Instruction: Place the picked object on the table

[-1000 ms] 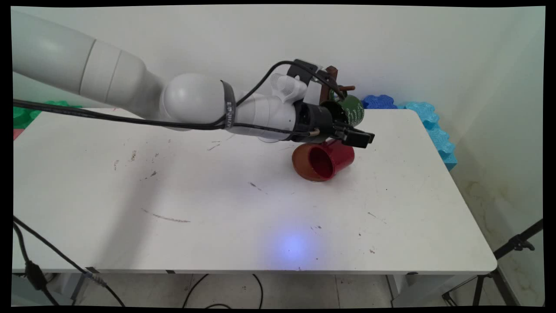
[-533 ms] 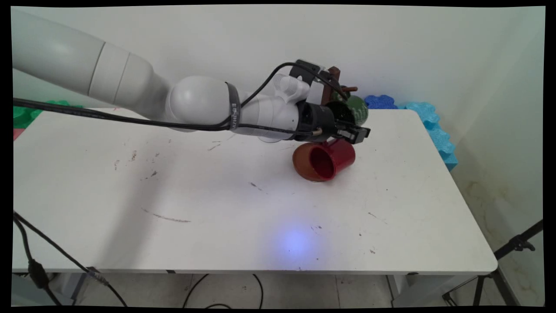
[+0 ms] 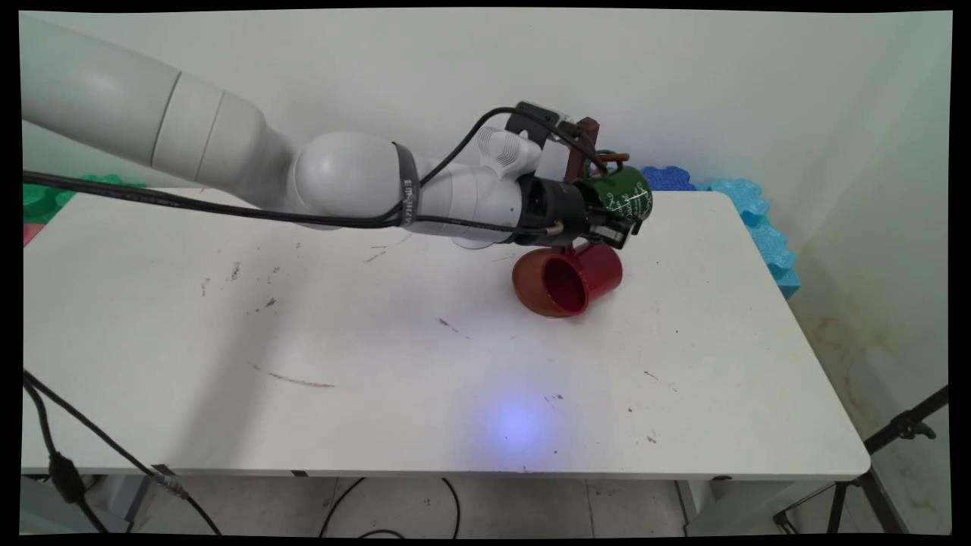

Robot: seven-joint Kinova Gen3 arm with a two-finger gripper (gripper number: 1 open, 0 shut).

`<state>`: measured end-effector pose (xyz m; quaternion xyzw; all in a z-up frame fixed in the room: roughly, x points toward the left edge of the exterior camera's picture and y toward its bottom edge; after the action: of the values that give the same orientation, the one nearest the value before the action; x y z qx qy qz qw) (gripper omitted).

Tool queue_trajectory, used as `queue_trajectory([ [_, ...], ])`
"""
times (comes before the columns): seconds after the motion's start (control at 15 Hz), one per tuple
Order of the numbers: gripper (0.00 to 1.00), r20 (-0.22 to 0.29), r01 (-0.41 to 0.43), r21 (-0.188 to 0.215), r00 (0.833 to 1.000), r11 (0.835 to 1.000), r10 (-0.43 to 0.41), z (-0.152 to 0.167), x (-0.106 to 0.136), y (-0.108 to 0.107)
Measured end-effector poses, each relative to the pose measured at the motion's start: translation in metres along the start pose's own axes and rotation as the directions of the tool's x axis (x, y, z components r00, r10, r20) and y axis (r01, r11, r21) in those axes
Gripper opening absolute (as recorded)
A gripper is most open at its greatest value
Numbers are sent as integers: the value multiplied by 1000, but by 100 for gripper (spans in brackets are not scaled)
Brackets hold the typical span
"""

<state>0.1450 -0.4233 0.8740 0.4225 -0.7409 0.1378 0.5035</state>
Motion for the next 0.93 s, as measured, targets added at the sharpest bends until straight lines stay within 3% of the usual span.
queue_trajectory([
  [0.93, 0, -46, -13, -53, 999, 999, 11, -16, 23, 18],
])
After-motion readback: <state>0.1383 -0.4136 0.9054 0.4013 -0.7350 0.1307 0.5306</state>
